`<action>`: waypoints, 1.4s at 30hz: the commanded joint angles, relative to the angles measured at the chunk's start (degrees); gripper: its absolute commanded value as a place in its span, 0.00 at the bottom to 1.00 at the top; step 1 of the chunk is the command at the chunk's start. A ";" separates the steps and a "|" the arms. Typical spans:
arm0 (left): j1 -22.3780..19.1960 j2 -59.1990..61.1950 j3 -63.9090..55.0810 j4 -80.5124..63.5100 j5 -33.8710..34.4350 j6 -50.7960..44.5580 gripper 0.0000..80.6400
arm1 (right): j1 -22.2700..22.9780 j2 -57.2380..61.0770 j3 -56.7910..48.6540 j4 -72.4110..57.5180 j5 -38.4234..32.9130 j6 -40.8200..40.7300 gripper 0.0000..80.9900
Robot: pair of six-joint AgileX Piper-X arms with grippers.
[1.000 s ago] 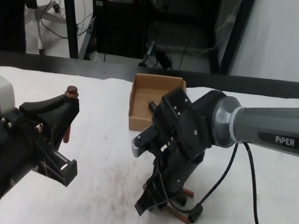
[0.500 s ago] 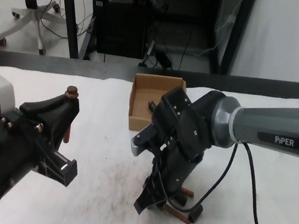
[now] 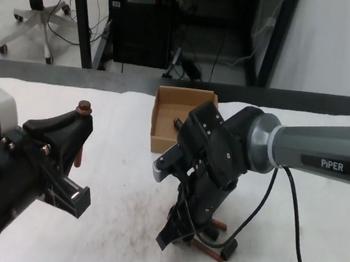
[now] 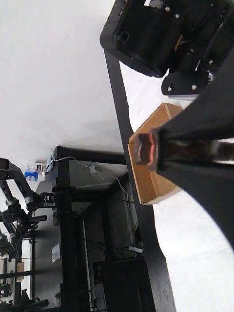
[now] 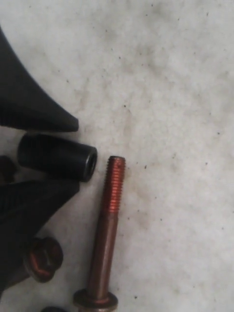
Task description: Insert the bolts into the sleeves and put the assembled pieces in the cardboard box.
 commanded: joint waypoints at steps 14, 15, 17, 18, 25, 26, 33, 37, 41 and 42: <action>0.06 -0.85 -0.14 -2.91 -0.81 -1.99 0.00 | -0.44 -4.52 -2.65 0.76 -3.48 9.09 0.01; 0.06 -1.02 -0.14 -4.67 -0.51 -3.72 0.00 | -0.67 -6.72 -2.63 -0.56 -5.53 10.31 0.01; 0.06 -1.10 -0.14 -10.88 -0.40 -9.30 0.00 | -1.33 -11.48 -2.34 -3.60 -7.97 11.49 0.01; 0.06 -1.10 -0.14 -14.24 0.05 -12.46 0.00 | -1.75 -13.90 -1.96 -5.58 -8.19 12.13 0.01; 0.06 -0.60 -0.50 -23.99 17.55 -26.97 0.00 | -6.44 -28.19 8.70 -24.83 -20.01 23.05 0.01; 0.06 -0.04 -0.67 -23.99 21.88 -27.47 0.00 | -6.63 -30.17 11.00 -28.81 -22.29 24.43 0.01; 0.06 8.64 -4.86 -25.28 33.19 -28.50 0.00 | -3.56 -36.85 30.51 -57.15 -32.31 29.23 0.01; 0.06 15.06 -9.82 -28.88 32.98 -26.98 0.00 | 0.36 -36.61 37.58 -65.52 -28.90 29.23 0.01; -0.35 19.95 -14.17 -29.72 32.98 -26.96 0.00 | 4.61 -36.61 40.32 -75.64 -23.04 27.97 0.01; -0.31 20.83 -15.05 -29.72 32.98 -26.96 0.00 | 5.20 -36.61 40.35 -77.78 -21.32 26.22 0.01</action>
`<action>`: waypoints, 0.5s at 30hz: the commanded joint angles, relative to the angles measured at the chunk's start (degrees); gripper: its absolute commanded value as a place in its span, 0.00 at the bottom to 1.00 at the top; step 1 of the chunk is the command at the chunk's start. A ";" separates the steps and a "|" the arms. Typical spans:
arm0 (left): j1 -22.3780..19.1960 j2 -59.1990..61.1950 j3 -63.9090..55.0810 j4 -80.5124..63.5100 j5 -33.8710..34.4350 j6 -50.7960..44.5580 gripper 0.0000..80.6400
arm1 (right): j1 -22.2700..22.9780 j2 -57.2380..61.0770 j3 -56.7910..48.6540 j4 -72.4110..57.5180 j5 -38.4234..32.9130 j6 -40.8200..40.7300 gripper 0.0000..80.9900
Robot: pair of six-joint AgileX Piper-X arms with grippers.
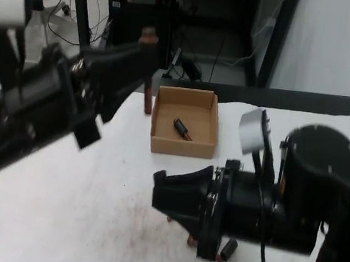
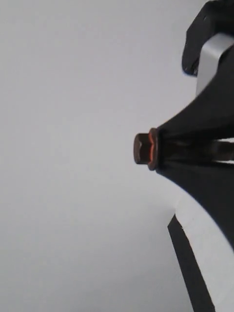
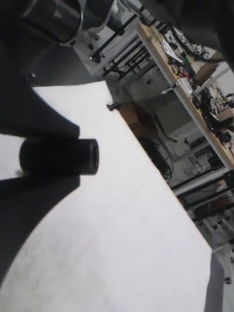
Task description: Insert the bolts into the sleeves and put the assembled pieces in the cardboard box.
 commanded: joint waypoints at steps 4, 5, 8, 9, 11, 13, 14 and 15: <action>-0.31 3.35 -4.90 -1.66 0.73 0.43 0.00 | 2.20 -0.42 0.07 -11.14 11.46 -11.74 0.01; -0.31 3.35 -4.95 -1.66 0.73 0.43 0.00 | 2.20 -0.42 0.07 -11.19 13.44 -12.31 0.01; -0.31 3.35 -4.91 -2.08 0.86 0.43 0.00 | 1.29 -0.42 0.07 -11.18 16.34 -12.30 0.01; -0.31 3.35 -4.91 -2.08 0.86 0.43 0.00 | 1.11 -0.42 0.07 -11.18 16.33 -12.30 0.01; -0.31 3.35 -4.91 -2.04 1.18 0.43 0.00 | 0.71 -0.42 0.07 -11.18 17.09 -13.24 0.01; -0.31 3.35 -4.91 -2.04 3.63 0.43 0.00 | 0.72 -0.42 0.07 -11.18 17.49 -13.47 0.01; -0.31 3.35 -4.91 -2.04 4.79 0.43 0.00 | 0.72 -0.42 0.07 -11.18 18.62 -13.89 0.01; -0.31 3.47 -4.91 -2.04 5.50 0.43 0.00 | 0.72 -0.42 0.07 -11.18 18.89 -14.55 0.01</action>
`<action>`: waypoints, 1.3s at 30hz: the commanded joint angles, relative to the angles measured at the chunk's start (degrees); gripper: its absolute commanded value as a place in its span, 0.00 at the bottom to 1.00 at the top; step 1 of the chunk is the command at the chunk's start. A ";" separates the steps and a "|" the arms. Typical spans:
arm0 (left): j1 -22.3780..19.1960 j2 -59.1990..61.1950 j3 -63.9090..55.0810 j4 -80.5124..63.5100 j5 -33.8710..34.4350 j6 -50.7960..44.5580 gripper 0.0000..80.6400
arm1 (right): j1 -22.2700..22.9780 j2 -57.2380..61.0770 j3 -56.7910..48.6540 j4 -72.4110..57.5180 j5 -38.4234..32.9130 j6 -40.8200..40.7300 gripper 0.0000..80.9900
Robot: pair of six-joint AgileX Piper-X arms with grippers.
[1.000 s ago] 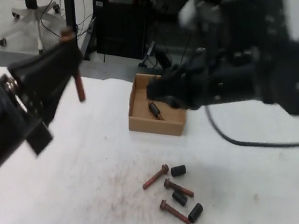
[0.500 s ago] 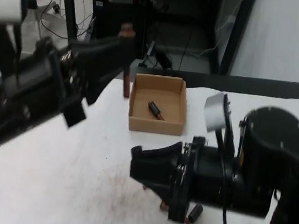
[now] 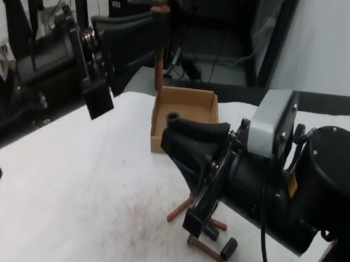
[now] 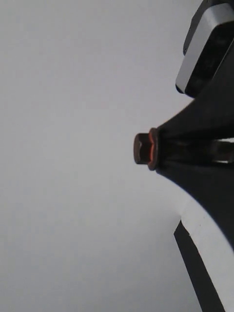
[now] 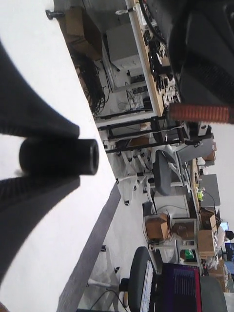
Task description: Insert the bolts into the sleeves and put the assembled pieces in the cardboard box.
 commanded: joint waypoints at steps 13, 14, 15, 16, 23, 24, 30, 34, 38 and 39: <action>-2.75 2.31 -0.79 -0.95 -1.40 5.32 0.00 | -0.28 -0.42 -0.09 -1.11 -1.81 -2.06 0.01; -2.88 2.59 -0.79 -0.95 -2.71 5.32 0.00 | -0.28 -0.42 -0.09 -1.11 -1.81 -2.06 0.01; -2.87 2.78 -0.79 -0.95 -3.43 5.64 0.00 | -0.28 -0.42 -0.09 -1.11 -1.81 -2.06 0.01; -2.87 2.99 -0.79 -0.95 -3.46 5.80 0.00 | -0.28 -0.42 -0.09 -1.11 -1.81 -2.06 0.01; -2.87 3.11 -0.79 -0.48 -4.13 7.78 0.00 | -0.28 -0.42 -0.19 -1.11 -3.15 -2.06 0.01; -2.87 3.22 -0.79 -0.49 -4.13 7.78 0.00 | -0.28 -0.42 -0.19 -1.11 -3.50 -2.06 0.01; -2.87 3.38 -0.65 -0.49 -4.13 7.52 0.00 | -0.28 -0.42 -0.19 -1.11 -4.12 -2.06 0.01; -2.87 3.38 -0.65 -0.49 -3.67 7.38 0.00 | -0.28 -0.42 -0.19 -1.72 -4.11 -2.06 0.01; -2.87 3.38 -0.65 0.30 -3.70 7.38 0.00 | -0.28 -0.42 -0.19 -4.45 -3.81 -2.06 0.01; -2.87 3.38 -0.65 0.74 -3.70 7.38 0.00 | -0.28 -0.42 -0.19 -4.72 -3.82 -2.06 0.01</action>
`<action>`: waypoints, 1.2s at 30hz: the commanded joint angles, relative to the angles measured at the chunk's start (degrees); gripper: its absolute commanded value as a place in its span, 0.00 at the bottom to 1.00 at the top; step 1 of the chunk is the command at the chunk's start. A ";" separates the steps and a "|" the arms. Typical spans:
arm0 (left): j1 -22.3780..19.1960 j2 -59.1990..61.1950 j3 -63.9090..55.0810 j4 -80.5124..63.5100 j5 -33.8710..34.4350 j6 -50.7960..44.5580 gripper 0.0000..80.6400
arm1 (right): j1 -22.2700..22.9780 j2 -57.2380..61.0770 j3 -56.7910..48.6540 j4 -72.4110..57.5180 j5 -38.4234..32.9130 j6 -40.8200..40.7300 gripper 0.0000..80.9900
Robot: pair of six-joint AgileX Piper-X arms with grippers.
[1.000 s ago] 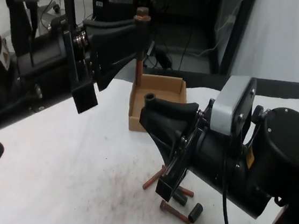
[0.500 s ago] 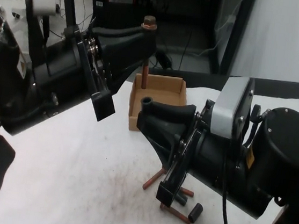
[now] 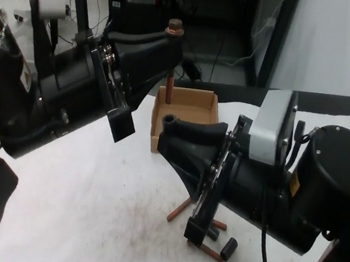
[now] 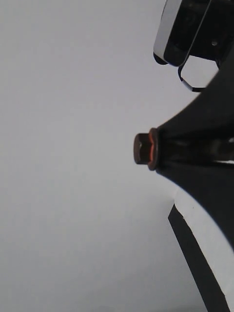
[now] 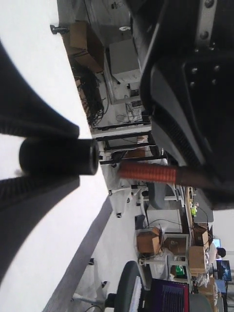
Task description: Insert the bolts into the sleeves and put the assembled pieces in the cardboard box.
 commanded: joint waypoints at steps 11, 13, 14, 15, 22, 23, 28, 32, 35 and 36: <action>-0.60 0.21 -0.65 1.05 2.77 0.00 0.00 | -0.20 -0.42 -0.31 -1.23 0.10 -0.52 0.01; -1.32 0.21 -0.65 1.05 2.77 0.00 0.00 | -0.20 -0.42 -0.31 -1.23 0.10 -0.52 0.01; -1.72 0.21 -0.65 1.05 2.77 0.00 0.00 | -0.20 -0.42 -0.31 -1.23 0.10 -0.52 0.01; -2.19 0.21 -0.65 1.05 2.77 0.00 0.00 | -0.20 -0.42 -0.31 -1.23 0.10 -0.52 0.01; -3.10 0.21 -0.65 1.05 0.41 0.19 0.00 | -0.20 -0.42 -0.31 5.85 0.10 -0.52 0.01; -3.10 0.21 -0.65 1.05 -0.01 0.19 0.00 | -0.20 -0.42 -0.31 6.10 0.10 -0.52 0.01; -3.10 0.21 -0.65 1.05 -0.28 1.13 0.00 | -0.31 -0.42 -0.31 3.56 1.64 -0.52 0.01; -2.79 0.21 -0.65 1.05 -0.28 1.87 0.00 | -0.31 -0.42 -0.31 1.90 2.71 -0.52 0.01; -2.81 0.21 -0.65 1.05 -0.28 1.66 0.00 | -0.31 -0.42 -0.31 -0.88 2.71 -0.52 0.01; -2.81 0.21 -0.65 1.05 -0.28 1.66 0.00 | -0.31 -0.42 -0.31 -1.45 2.71 -0.52 0.01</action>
